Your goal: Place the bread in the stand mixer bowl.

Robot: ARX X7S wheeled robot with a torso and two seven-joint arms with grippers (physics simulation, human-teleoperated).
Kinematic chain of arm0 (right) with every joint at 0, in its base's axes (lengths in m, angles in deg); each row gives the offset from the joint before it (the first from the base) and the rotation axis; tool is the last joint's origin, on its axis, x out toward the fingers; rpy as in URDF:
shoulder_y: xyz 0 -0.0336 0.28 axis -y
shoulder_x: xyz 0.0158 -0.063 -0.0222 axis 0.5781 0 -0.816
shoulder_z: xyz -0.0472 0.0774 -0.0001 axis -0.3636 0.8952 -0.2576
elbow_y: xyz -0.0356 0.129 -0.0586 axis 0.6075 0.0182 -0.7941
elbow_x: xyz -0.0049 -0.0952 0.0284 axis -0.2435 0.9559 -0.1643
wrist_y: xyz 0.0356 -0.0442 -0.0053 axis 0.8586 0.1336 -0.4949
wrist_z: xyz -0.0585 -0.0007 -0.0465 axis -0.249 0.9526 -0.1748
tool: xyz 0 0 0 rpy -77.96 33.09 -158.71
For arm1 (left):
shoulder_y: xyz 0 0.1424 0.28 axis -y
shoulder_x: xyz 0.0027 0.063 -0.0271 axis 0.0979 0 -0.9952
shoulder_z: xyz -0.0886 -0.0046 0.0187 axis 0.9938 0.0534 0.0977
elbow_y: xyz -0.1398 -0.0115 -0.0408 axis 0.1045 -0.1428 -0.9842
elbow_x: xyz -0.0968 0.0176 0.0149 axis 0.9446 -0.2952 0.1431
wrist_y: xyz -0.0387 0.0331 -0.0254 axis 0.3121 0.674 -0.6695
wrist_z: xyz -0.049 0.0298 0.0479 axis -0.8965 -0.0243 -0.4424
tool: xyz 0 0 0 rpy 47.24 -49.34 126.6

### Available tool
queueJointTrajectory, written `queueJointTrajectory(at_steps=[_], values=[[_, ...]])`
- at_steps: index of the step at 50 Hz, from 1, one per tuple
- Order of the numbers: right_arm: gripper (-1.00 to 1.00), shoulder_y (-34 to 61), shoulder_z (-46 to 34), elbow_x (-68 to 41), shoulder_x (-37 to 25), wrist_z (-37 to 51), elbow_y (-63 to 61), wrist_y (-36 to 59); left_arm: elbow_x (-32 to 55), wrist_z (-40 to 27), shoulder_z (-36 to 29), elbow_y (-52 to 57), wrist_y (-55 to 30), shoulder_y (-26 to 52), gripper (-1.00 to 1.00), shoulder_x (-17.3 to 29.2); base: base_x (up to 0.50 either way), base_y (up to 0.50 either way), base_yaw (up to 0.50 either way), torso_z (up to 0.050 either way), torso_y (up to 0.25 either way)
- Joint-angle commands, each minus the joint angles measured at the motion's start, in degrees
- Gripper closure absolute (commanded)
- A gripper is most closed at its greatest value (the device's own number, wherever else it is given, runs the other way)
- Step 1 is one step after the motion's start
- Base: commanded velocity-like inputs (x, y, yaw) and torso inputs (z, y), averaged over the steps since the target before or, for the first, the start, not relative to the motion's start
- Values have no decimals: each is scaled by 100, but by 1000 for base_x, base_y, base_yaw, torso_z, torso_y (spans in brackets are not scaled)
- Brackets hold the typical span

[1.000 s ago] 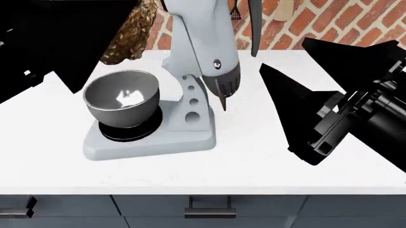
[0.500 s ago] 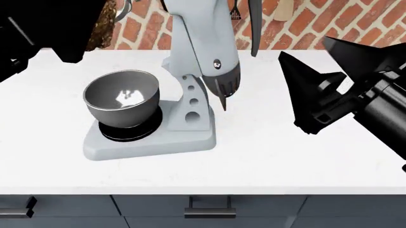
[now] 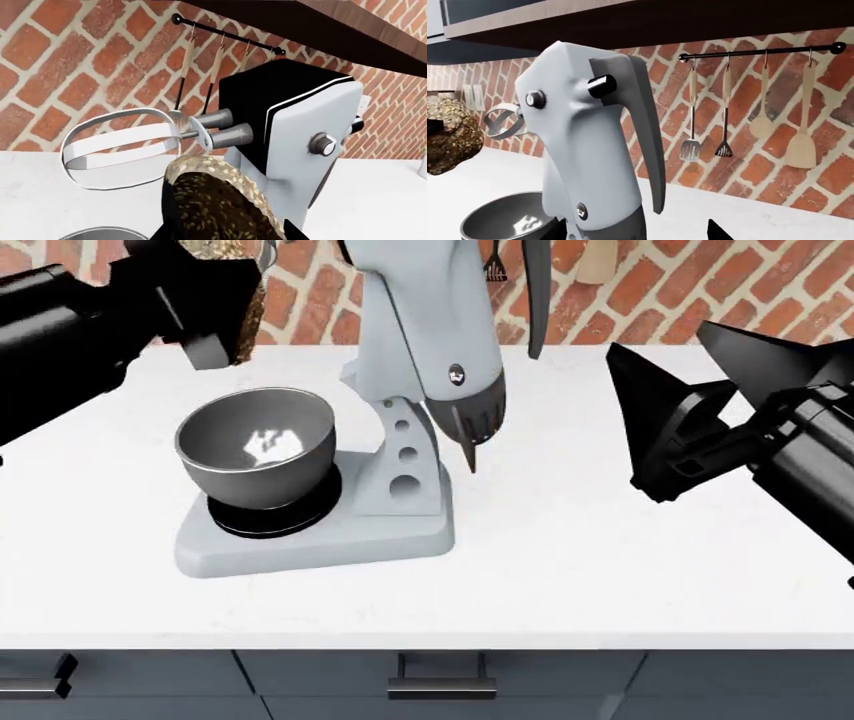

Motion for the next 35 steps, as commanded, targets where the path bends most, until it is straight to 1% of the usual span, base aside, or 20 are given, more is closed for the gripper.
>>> queueJointTrajectory(at_steps=[1, 6, 8, 12, 17, 26, 35], values=[[-100, -28, 1, 13, 14, 19, 20, -24, -96, -172, -273, -314, -17, 127, 100, -62, 0, 0, 0, 0, 0], [-100, -31, -48, 88, 56, 15, 40, -25, 246, -536, -421, -451, 34, 176, 100, -73, 0, 0, 0, 0, 0], [-100, -25, -62, 104, 63, 6, 62, -23, 619, -933, -608, -572, 49, 299, 100, -50, 0, 0, 0, 0, 5], [-100, -49, -81, 157, 88, -36, 90, -34, 1084, -1553, -922, -749, 70, 605, 100, -15, 0, 0, 0, 0, 0], [-100, -78, -84, 191, 106, -69, 108, -55, 1537, -2117, -1150, -727, 164, 808, 100, 73, 0, 0, 0, 0, 0], [-100, -165, -60, 255, 120, -112, 148, -103, 1857, -2370, -1390, -811, 141, 947, 100, 105, 0, 0, 0, 1, 0], [-100, -157, -43, 223, 101, -109, 155, -112, 1786, -2294, -1556, -1028, 53, 906, 100, 62, 0, 0, 0, 0, 1]])
